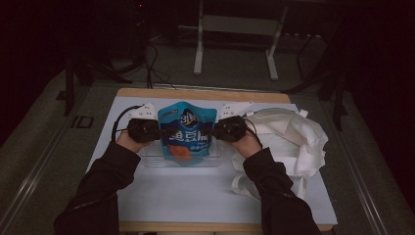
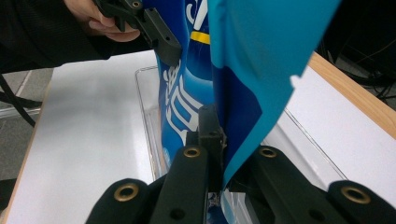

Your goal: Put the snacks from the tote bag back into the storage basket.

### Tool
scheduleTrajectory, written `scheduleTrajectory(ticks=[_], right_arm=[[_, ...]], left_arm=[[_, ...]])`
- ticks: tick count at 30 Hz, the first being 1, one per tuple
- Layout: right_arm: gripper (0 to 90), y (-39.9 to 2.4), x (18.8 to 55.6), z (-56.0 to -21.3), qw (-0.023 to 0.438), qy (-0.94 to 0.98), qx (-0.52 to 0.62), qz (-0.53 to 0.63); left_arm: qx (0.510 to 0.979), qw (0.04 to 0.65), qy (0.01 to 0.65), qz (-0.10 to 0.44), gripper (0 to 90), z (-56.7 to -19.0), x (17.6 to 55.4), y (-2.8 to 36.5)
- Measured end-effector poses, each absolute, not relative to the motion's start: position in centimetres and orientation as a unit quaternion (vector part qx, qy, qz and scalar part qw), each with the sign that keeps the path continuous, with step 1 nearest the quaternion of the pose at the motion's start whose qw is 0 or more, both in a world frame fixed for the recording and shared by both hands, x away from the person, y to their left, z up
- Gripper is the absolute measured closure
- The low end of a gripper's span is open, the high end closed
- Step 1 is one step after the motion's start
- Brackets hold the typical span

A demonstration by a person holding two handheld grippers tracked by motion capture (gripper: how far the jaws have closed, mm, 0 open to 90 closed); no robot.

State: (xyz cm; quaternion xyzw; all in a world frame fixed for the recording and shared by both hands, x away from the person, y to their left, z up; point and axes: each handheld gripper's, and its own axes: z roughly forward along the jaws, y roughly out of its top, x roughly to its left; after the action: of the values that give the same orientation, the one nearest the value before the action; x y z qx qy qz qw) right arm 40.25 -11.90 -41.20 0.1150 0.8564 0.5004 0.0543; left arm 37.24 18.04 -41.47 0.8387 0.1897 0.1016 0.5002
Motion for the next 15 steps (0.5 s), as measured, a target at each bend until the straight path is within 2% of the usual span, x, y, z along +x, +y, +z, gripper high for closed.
scheduleTrajectory(ticks=[5, 10, 13, 15], right_arm=[[86.6, -11.96, 40.39, -41.11, 0.056, 0.857, 0.121, 0.497], [82.7, -11.89, 40.36, -40.98, 0.061, 0.857, 0.121, 0.497], [75.7, -11.98, 40.37, -40.85, 0.058, 0.851, 0.126, 0.506], [67.8, -12.04, 40.38, -40.77, 0.067, 0.851, 0.131, 0.504]], left_arm=[[0.832, 0.500, 0.219, 0.099, 83.5, -41.33, 37.19, 18.20], [0.835, 0.491, 0.221, 0.114, 82.1, -41.16, 36.70, 18.25], [0.834, 0.488, 0.228, 0.116, 80.7, -41.08, 36.49, 18.14], [0.830, 0.493, 0.234, 0.117, 75.1, -41.10, 36.36, 18.11]])
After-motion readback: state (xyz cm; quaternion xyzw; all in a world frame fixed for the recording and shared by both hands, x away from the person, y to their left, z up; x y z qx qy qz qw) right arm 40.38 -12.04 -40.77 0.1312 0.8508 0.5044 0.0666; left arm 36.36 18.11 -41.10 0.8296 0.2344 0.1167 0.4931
